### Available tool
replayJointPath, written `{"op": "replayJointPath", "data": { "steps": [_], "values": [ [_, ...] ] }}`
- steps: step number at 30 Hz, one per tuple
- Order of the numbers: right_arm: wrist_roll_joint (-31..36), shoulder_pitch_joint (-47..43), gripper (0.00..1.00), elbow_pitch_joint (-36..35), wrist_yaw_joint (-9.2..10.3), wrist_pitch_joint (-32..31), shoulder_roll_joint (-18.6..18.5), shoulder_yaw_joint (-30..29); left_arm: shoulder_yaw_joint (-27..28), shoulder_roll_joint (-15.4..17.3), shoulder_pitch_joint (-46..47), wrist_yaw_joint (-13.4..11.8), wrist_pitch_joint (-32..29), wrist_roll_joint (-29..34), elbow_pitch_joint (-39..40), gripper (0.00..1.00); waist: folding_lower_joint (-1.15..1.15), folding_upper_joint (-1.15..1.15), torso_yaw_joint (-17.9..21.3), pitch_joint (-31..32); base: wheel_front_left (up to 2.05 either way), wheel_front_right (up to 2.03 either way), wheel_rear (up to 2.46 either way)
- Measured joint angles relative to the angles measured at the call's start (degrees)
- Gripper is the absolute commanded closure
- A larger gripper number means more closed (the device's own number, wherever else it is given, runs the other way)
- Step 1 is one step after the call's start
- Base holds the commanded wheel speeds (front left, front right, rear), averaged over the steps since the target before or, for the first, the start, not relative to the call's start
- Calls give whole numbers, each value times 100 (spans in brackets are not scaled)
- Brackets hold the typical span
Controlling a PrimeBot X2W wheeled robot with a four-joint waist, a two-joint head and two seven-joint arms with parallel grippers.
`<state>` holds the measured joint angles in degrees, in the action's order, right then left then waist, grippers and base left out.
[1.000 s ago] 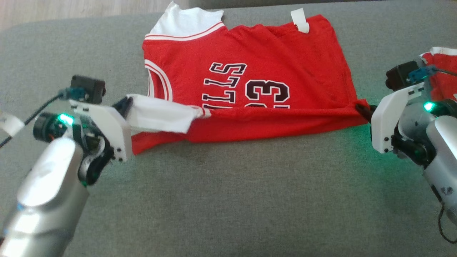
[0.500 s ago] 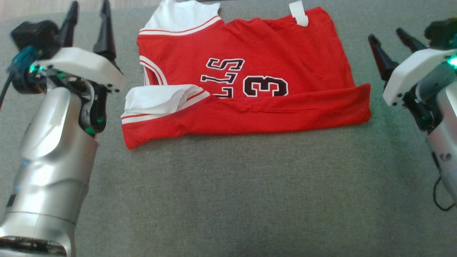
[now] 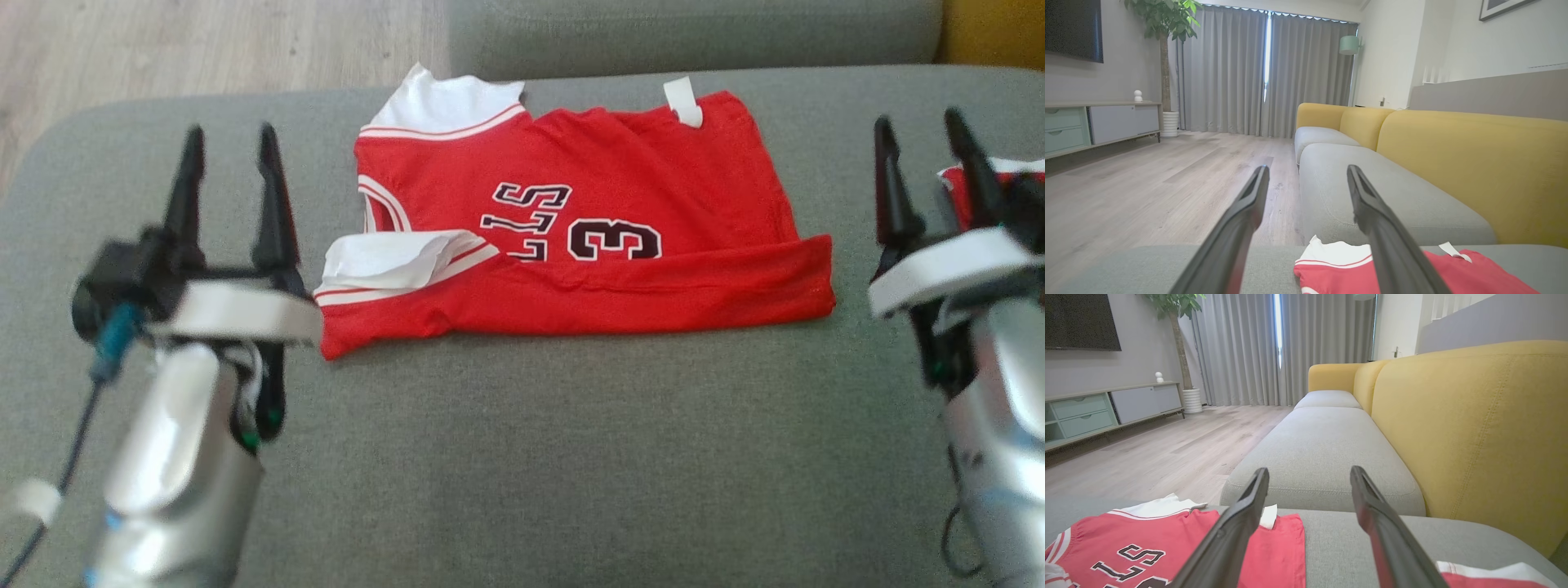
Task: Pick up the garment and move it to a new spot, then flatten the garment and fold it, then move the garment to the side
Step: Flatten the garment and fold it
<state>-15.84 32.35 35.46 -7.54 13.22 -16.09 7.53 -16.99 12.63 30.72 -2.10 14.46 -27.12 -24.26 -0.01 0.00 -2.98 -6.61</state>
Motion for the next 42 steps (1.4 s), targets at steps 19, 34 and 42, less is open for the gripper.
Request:
{"op": "replayJointPath", "data": {
  "steps": [19, 34, 42],
  "values": [
    [1246, -2340, 0, -1524, 0, 37, 1278, -1101, 854, -787, -2168, 25, 8, 1001, 950, 0, 1, 0, 177, 343, 0, 0, 0],
    [1079, -2271, 0, -1871, 0, -141, 1328, -838, 1018, -836, -1358, -37, -368, 1254, -833, 0, 2, 0, 349, -60, 0, 0, 0],
    [1028, -2115, 0, -1981, 0, -172, 1329, -746, 1012, -793, -903, -23, -929, 1233, -1748, 0, 2, 0, 502, -283, 0, 0, 0]
  ]
}}
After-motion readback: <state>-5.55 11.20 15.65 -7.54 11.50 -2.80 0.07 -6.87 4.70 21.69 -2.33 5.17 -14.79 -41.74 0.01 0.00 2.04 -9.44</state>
